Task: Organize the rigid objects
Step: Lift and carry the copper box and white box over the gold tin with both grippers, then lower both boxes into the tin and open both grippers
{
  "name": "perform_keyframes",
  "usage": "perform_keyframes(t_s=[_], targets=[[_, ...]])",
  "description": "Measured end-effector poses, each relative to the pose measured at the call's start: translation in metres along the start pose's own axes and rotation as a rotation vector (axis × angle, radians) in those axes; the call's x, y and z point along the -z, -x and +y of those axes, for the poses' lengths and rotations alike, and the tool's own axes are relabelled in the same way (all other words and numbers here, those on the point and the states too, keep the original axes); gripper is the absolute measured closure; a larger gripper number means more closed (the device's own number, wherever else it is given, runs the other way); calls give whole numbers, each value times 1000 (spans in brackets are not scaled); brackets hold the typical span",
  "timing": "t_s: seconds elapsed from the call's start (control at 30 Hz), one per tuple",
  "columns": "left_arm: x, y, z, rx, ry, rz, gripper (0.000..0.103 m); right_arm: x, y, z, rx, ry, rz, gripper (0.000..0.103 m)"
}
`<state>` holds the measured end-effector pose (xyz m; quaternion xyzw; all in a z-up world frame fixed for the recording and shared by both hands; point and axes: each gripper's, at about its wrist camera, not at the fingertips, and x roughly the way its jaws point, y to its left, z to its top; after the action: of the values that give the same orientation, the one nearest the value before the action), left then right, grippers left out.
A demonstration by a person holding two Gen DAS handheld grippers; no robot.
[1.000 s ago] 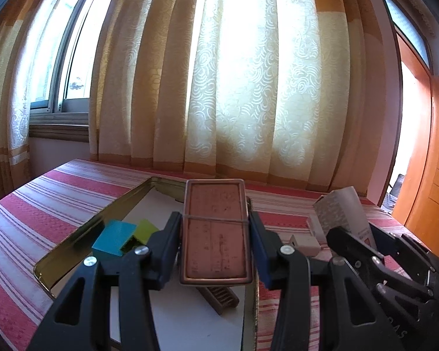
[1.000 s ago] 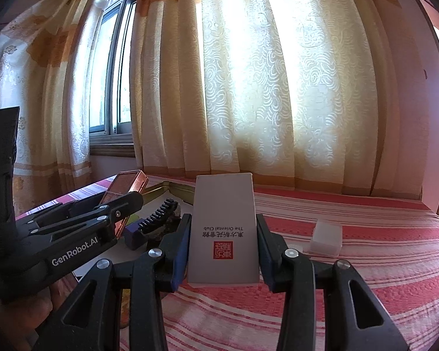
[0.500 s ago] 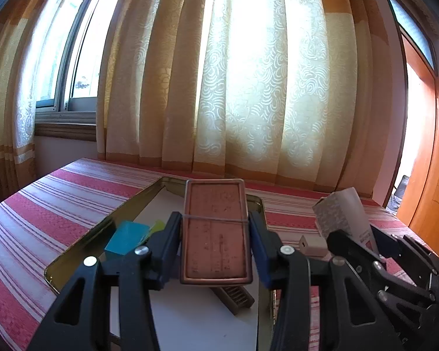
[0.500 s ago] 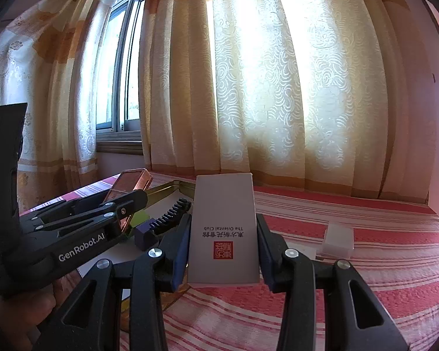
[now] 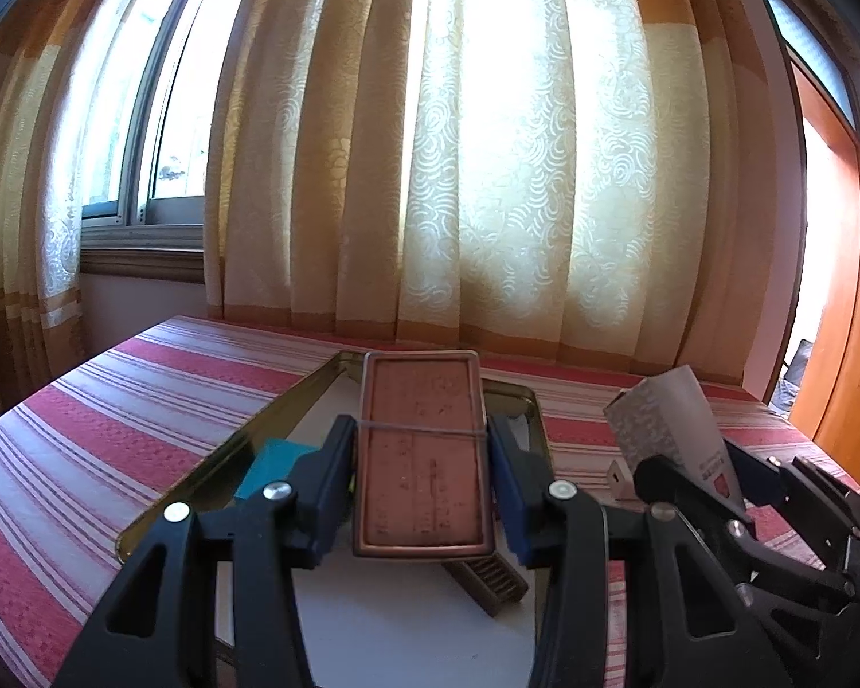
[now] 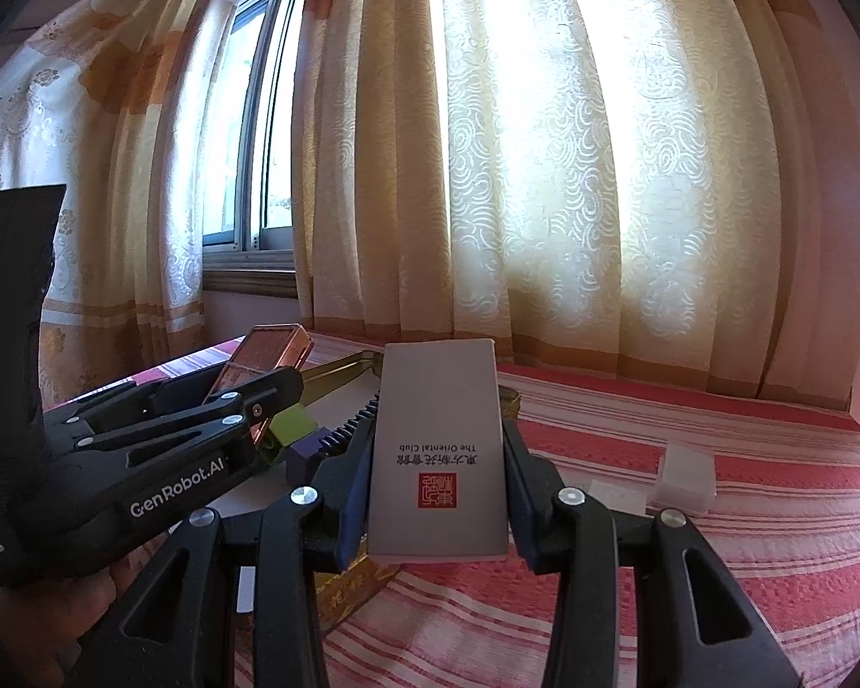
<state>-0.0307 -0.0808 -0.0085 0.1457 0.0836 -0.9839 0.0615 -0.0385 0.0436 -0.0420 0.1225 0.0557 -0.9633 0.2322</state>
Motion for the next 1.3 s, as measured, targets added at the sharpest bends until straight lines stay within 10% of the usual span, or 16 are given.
perform_keyframes(t_s=[1.3], targets=[[1, -15, 32, -55, -11, 127, 58, -5, -31, 26, -69, 44, 77, 59]])
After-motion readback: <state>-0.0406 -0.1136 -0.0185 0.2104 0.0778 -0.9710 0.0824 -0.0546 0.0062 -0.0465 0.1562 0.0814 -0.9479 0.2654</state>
